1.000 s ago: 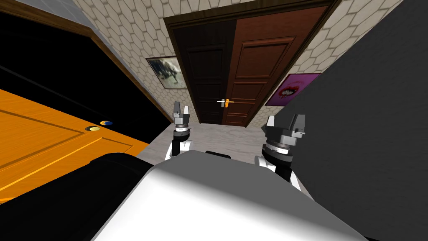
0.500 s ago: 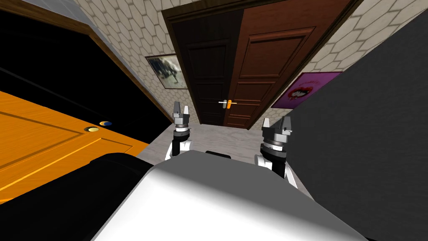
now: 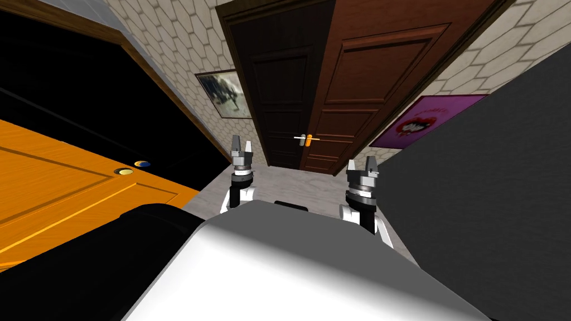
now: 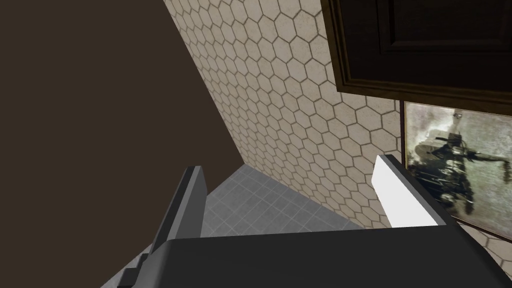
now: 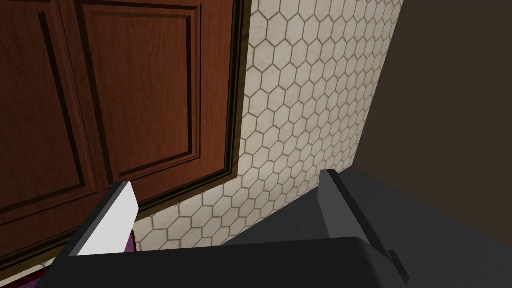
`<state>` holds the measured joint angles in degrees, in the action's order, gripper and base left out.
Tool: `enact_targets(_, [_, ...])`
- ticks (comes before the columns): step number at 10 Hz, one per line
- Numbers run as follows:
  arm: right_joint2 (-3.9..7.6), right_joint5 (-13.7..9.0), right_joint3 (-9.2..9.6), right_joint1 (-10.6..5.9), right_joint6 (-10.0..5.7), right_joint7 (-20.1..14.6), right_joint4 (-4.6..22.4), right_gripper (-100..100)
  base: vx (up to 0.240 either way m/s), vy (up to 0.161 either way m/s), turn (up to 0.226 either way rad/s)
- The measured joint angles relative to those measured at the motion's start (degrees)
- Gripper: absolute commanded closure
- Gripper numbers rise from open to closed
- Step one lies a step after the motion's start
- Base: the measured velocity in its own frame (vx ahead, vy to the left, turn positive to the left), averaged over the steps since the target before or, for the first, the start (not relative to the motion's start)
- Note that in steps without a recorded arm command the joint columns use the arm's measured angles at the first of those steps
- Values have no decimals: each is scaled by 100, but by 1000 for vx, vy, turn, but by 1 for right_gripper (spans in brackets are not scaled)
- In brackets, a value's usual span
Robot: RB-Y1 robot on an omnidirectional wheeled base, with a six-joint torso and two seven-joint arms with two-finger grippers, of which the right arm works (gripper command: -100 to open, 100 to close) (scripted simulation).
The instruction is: Pull the door open
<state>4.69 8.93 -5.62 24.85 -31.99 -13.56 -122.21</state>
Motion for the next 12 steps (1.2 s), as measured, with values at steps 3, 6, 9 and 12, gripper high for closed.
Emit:
enact_targets(3, [48,105,-164,-230,93,-139,518,-100,159,15,107])
enact_targets(6, [101,212,-318,-349,240,-301,888,-100,127,9,70])
enact_targets(9, [122,300,-435,-466,325,-414,1230,-100,94,16,82])
enact_targets(12, [148,396,-560,-683,446,-520,1627,-100,100,6,72])
